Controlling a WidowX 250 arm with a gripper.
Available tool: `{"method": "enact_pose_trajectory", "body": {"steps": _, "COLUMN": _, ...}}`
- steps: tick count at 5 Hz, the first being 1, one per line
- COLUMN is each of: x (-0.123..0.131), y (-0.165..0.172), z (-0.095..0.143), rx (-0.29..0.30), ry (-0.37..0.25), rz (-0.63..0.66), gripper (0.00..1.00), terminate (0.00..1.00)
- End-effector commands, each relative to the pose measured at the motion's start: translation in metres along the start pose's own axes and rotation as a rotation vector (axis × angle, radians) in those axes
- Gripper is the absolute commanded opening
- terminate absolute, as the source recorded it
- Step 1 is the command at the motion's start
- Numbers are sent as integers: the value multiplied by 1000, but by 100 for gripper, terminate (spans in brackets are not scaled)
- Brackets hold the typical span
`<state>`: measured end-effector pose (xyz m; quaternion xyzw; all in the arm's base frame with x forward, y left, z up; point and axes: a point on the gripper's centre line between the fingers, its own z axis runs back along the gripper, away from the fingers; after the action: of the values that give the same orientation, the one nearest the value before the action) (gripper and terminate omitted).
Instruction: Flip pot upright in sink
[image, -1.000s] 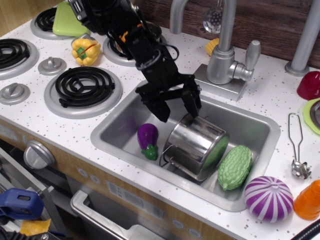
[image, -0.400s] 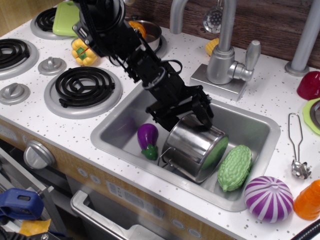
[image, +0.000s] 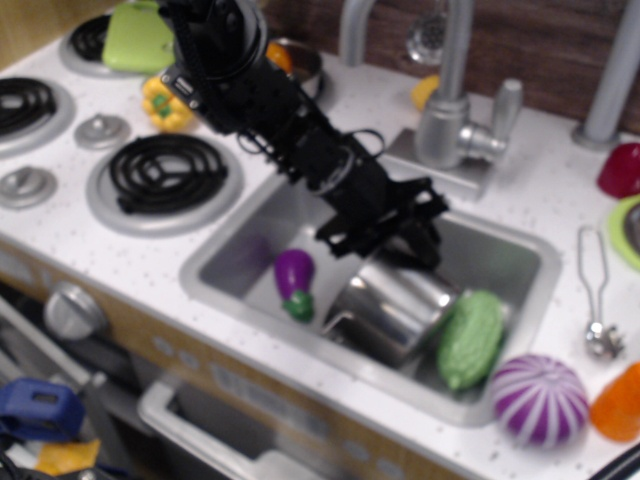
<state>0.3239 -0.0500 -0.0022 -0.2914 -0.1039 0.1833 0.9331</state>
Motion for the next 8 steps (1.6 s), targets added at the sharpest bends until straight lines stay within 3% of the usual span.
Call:
{"method": "enact_pose_trajectory", "body": {"steps": 1, "x": -4, "y": -10, "z": 9, "rx": 236, "ry": -142, "rz": -148, "gripper": 0, "terminate": 0}}
{"method": "enact_pose_trajectory", "body": {"steps": 2, "x": -4, "y": -11, "z": 18, "rx": 349, "ry": -202, "rz": -209, "gripper": 0, "terminate": 0}}
{"method": "enact_pose_trajectory", "body": {"steps": 3, "x": 0, "y": -10, "z": 22, "rx": 398, "ry": -253, "rz": -256, "gripper": 0, "terminate": 0}}
{"method": "enact_pose_trajectory", "body": {"steps": 5, "x": 10, "y": -8, "z": 17, "rx": 466, "ry": -346, "rz": -339, "gripper": 0, "terminate": 0}}
{"method": "enact_pose_trajectory", "body": {"steps": 6, "x": 16, "y": -5, "z": 12, "rx": 473, "ry": -379, "rz": -375, "gripper": 0, "terminate": 0}}
{"method": "enact_pose_trajectory", "body": {"steps": 7, "x": 19, "y": -3, "z": 9, "rx": 429, "ry": -370, "rz": -399, "gripper": 100, "terminate": 0}}
{"method": "enact_pose_trajectory", "body": {"steps": 8, "x": 19, "y": -3, "z": 9, "rx": 429, "ry": -370, "rz": -399, "gripper": 100, "terminate": 0}}
